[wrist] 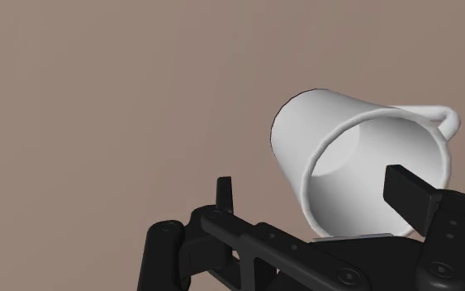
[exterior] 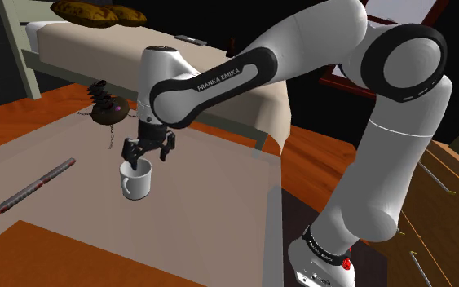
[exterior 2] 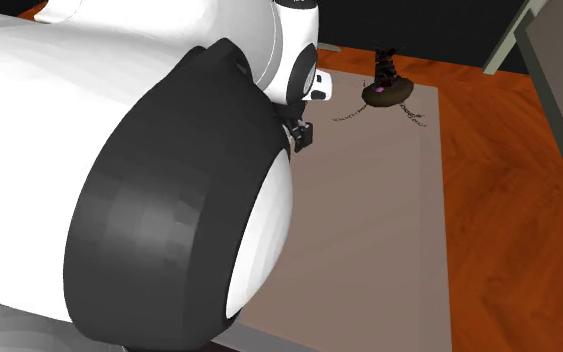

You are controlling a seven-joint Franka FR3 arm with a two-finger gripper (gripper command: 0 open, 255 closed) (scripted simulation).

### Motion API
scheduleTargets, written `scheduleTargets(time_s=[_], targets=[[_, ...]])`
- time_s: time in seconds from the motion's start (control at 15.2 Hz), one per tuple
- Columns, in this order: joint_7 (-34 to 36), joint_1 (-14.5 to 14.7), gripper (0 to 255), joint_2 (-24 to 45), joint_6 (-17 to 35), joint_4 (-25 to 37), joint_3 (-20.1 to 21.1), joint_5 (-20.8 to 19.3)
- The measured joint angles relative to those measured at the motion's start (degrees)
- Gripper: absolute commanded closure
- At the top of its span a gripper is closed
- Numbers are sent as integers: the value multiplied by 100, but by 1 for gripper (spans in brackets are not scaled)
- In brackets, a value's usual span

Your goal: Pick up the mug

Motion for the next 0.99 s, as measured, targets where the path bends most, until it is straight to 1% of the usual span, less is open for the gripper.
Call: scheduleTargets(time_s=[0.33,0.4,0.99], targets=[[57,34,0,250,316,-75,-24,-90],[58,34,255,258,339,-91,-25,-93],[60,34,255,264,367,-111,-27,-96]])
